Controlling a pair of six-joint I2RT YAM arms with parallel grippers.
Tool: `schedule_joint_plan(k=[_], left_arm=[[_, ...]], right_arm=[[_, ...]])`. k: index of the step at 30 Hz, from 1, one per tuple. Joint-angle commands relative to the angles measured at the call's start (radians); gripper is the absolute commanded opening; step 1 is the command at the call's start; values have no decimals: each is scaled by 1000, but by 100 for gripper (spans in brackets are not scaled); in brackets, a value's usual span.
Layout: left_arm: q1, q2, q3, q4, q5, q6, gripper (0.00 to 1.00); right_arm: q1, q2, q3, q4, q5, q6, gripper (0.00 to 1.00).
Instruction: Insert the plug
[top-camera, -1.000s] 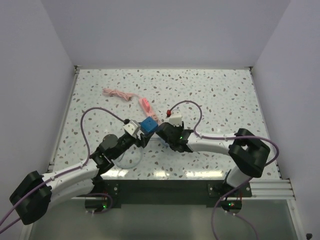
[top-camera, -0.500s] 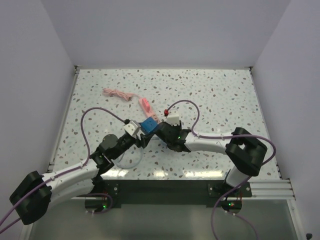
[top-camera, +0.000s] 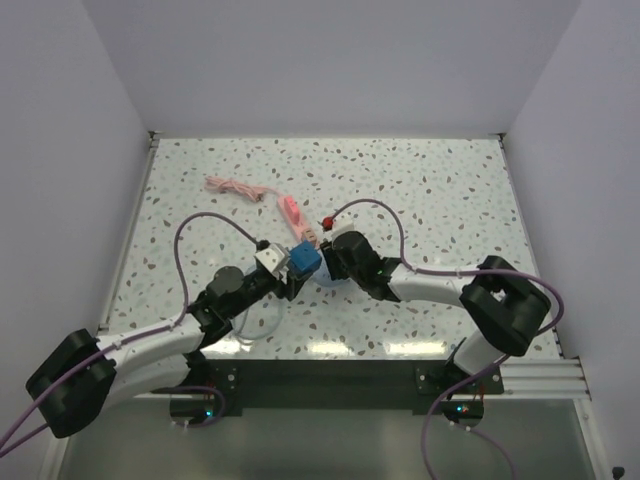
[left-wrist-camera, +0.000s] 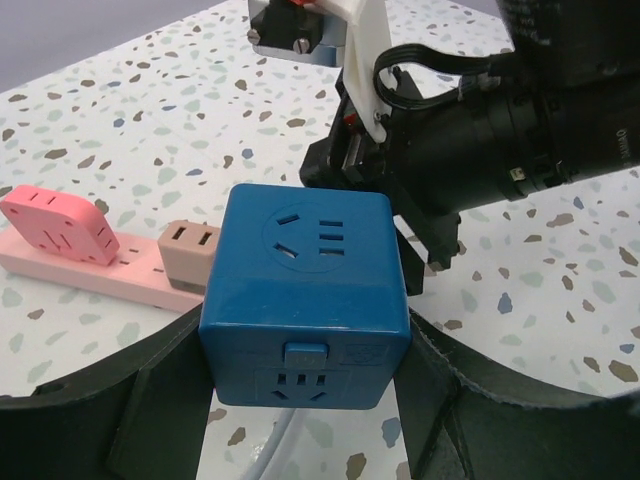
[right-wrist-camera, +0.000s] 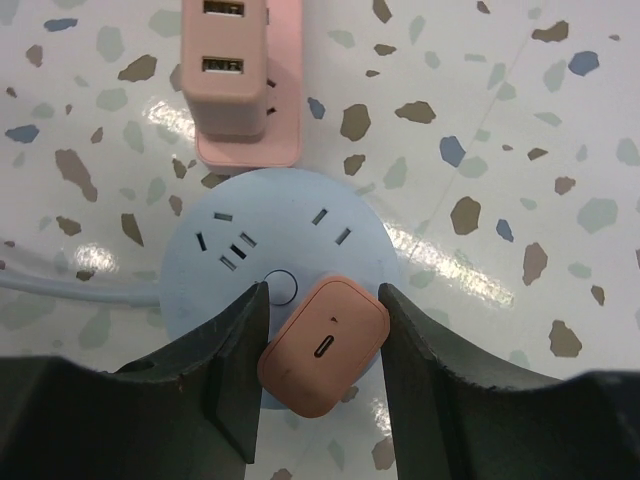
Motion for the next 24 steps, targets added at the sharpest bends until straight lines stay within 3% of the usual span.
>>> schedule_joint_plan(k=[1, 8, 13, 16, 20, 24], left_arm=[[8, 24, 38, 97, 36, 34, 0], [8, 81, 87, 45, 77, 83, 0], [8, 78, 116, -21, 64, 66, 0], [8, 50, 121, -58, 56, 66, 0], [8, 20, 169, -156, 45, 29, 0], [8, 9, 224, -291, 50, 35, 0]], right_arm=[[-1, -26, -27, 35, -220, -146, 14], [-28, -122, -71, -57, -385, -263, 13], [-45, -184, -99, -85, -363, -241, 13], [-50, -199, -102, -100, -361, -214, 19], [-51, -242, -76, -184, -306, -178, 60], [-50, -366, -50, -270, -255, -132, 81]])
